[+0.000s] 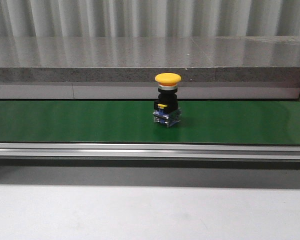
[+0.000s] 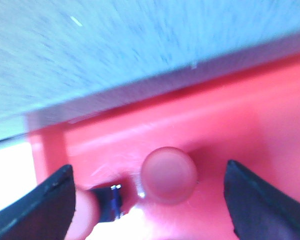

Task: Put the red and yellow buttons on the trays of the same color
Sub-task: 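Lower the red button into the red tray and open the right gripper, then move the right gripper down onto the yellow button at the belt end, then lift the yellow button and lower it into the yellow tray, then open the right gripper and move it back above the belt end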

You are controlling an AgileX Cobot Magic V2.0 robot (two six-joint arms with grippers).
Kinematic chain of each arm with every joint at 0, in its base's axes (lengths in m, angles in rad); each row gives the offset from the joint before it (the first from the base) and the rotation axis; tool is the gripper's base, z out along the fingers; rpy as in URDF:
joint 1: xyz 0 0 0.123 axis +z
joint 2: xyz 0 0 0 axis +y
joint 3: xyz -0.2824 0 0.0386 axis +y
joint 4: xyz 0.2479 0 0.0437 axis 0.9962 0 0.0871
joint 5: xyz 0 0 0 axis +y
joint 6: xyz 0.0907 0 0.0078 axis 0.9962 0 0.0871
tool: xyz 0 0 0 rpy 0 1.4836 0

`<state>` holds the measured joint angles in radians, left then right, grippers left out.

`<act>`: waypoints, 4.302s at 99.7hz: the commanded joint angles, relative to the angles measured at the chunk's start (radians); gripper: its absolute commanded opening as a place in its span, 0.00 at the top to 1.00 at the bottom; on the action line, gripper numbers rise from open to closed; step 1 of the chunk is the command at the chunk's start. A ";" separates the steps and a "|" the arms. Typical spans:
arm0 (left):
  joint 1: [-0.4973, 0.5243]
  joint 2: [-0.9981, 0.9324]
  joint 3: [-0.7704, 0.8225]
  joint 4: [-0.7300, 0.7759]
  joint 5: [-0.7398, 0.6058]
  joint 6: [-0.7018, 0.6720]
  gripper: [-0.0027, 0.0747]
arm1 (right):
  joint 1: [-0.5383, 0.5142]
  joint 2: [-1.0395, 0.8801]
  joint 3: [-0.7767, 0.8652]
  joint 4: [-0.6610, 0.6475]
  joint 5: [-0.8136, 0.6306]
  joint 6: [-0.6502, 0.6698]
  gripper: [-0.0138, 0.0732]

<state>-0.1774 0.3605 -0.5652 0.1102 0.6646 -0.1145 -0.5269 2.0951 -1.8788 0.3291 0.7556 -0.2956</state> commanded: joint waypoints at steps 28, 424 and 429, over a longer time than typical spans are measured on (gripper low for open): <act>-0.008 0.007 -0.026 0.004 -0.074 0.001 0.99 | 0.080 -0.436 0.200 0.026 0.075 -0.125 0.15; -0.008 0.007 -0.026 0.004 -0.074 0.001 0.99 | -0.264 -0.326 0.685 -0.071 -0.232 0.149 0.33; -0.008 0.007 -0.026 0.004 -0.074 0.001 0.99 | -0.264 -0.329 0.685 -0.071 -0.225 0.149 0.23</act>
<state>-0.1774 0.3605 -0.5652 0.1102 0.6646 -0.1145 -0.7841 1.8154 -1.1683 0.2477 0.5554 -0.1438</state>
